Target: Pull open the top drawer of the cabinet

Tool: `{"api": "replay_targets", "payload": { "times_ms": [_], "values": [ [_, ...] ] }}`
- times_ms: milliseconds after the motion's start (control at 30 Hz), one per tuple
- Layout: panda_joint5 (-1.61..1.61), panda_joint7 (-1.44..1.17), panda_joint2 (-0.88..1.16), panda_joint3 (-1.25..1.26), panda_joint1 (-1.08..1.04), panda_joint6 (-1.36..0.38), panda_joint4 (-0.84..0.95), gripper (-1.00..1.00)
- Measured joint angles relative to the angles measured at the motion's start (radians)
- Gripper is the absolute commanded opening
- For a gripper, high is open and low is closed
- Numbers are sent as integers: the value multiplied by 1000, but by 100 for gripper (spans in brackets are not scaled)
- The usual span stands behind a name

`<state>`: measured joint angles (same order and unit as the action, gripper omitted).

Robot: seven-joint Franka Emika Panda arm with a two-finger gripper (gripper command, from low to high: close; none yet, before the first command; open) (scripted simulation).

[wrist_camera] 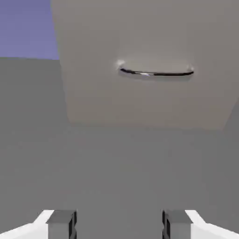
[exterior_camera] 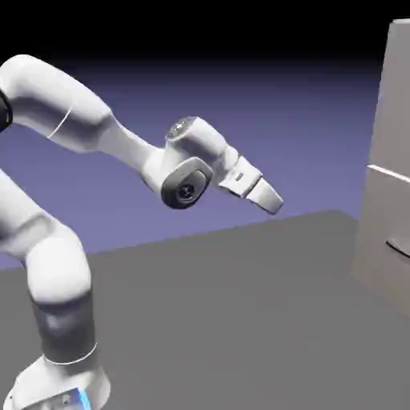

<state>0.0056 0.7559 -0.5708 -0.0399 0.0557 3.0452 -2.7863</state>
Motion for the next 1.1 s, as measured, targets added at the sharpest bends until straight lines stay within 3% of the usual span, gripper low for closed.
{"api": "replay_targets", "payload": {
  "times_ms": [1100],
  "values": [
    [154, 409, -22, -1093, 1196, 225, 649, 0]
  ]
}}
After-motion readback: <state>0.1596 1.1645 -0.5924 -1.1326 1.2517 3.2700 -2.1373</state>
